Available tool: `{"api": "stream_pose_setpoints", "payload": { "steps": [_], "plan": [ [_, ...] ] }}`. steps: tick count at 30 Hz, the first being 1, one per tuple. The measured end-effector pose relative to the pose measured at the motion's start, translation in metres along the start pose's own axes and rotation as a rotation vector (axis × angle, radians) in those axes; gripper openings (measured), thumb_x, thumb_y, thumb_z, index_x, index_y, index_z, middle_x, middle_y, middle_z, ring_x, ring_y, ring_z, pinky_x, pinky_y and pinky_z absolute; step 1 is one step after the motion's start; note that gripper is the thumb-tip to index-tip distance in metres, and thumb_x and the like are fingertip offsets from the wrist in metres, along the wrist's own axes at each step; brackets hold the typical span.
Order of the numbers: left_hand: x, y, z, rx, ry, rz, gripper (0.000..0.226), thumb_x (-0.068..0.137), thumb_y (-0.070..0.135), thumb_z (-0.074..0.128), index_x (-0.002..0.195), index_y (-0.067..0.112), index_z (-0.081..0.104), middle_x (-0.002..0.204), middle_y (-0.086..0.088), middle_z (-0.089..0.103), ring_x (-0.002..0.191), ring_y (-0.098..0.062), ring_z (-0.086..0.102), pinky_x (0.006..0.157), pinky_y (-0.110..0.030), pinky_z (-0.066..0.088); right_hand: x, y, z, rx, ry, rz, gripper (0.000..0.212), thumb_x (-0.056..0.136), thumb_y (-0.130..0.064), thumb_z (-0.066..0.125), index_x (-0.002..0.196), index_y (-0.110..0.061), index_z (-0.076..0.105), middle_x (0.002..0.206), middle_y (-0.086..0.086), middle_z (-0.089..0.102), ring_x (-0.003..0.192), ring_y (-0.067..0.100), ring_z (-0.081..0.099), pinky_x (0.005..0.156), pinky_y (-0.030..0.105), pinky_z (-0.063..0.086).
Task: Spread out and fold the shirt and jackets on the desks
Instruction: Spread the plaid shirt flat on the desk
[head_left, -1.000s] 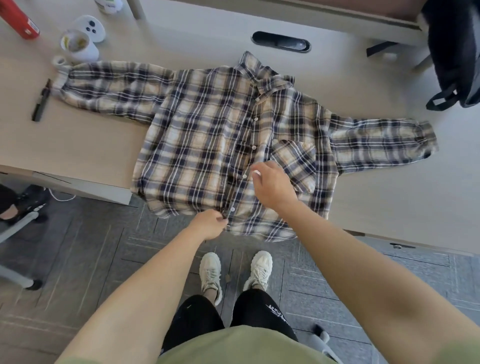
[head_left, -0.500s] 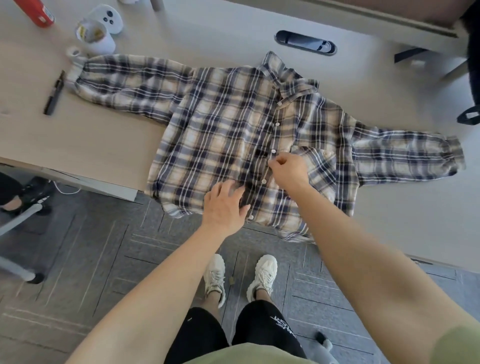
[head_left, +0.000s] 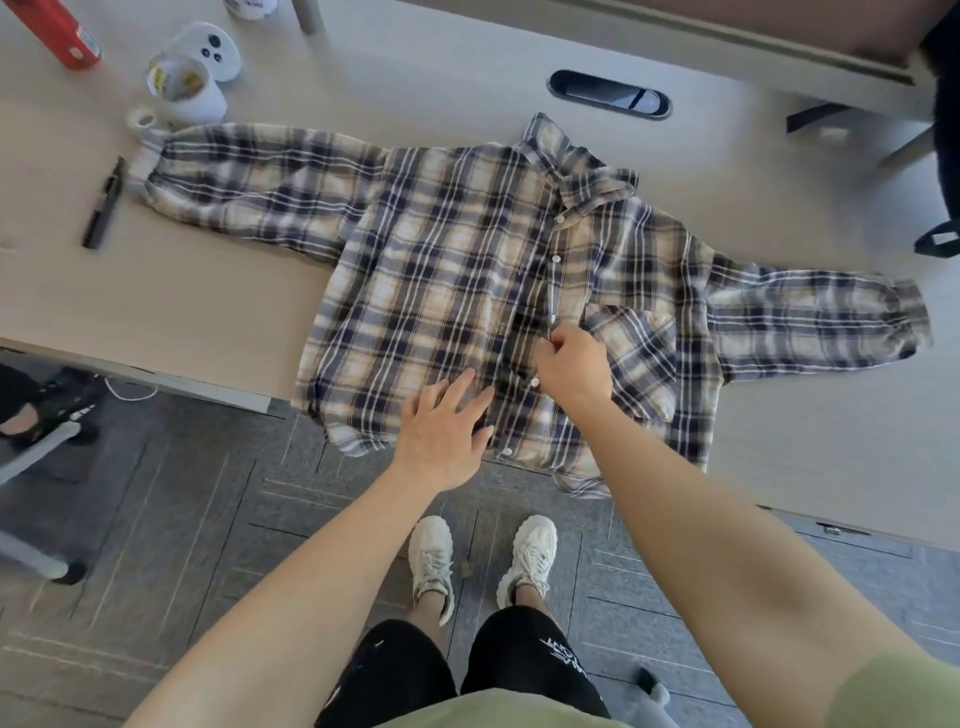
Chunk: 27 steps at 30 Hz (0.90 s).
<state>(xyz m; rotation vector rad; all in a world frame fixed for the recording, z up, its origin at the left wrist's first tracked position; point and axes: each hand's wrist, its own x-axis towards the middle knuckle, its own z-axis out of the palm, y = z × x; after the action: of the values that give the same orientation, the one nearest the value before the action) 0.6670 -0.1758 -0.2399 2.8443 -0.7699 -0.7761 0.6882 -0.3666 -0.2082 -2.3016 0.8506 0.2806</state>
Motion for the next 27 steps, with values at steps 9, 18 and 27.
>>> {"api": "stream_pose_setpoints", "payload": {
  "steps": [9, 18, 27],
  "plan": [
    [0.000, 0.009, -0.008, -0.213, -0.023, -0.047, 0.056, 0.098, 0.061, 0.035, 0.148, 0.036, 0.035, 0.162, -0.002, 0.013, 0.145, -0.034, 0.010, 0.116, -0.053, 0.016, -0.006, -0.038, 0.009, 0.068, 0.034, -0.121, 0.023, 0.099, -0.026, 0.054, 0.077, -0.019, 0.054, 0.067, -0.002, 0.059, 0.057, 0.015, 0.055, 0.047, 0.028, 0.043],
    [0.022, 0.027, -0.028, -0.263, -0.071, -0.207, 0.038, 0.100, 0.050, 0.046, 0.121, 0.026, 0.066, 0.132, -0.007, 0.053, 0.123, -0.034, 0.040, 0.101, -0.047, 0.033, 0.002, -0.041, -0.024, -0.263, -0.122, -0.092, 0.026, 0.100, -0.025, 0.043, 0.089, -0.012, 0.062, 0.082, 0.005, 0.067, 0.074, 0.025, 0.066, 0.067, 0.038, 0.060],
    [0.128, 0.019, -0.100, -0.248, 0.102, -0.125, 0.027, 0.098, 0.046, 0.048, 0.094, 0.023, 0.060, 0.094, 0.003, 0.064, 0.090, -0.022, 0.060, 0.086, -0.040, 0.052, 0.078, -0.039, -0.085, -0.046, 0.024, -0.094, 0.029, 0.102, -0.028, 0.049, 0.119, -0.013, 0.067, 0.088, 0.002, 0.067, 0.070, 0.020, 0.066, 0.067, 0.036, 0.059]
  ]
}}
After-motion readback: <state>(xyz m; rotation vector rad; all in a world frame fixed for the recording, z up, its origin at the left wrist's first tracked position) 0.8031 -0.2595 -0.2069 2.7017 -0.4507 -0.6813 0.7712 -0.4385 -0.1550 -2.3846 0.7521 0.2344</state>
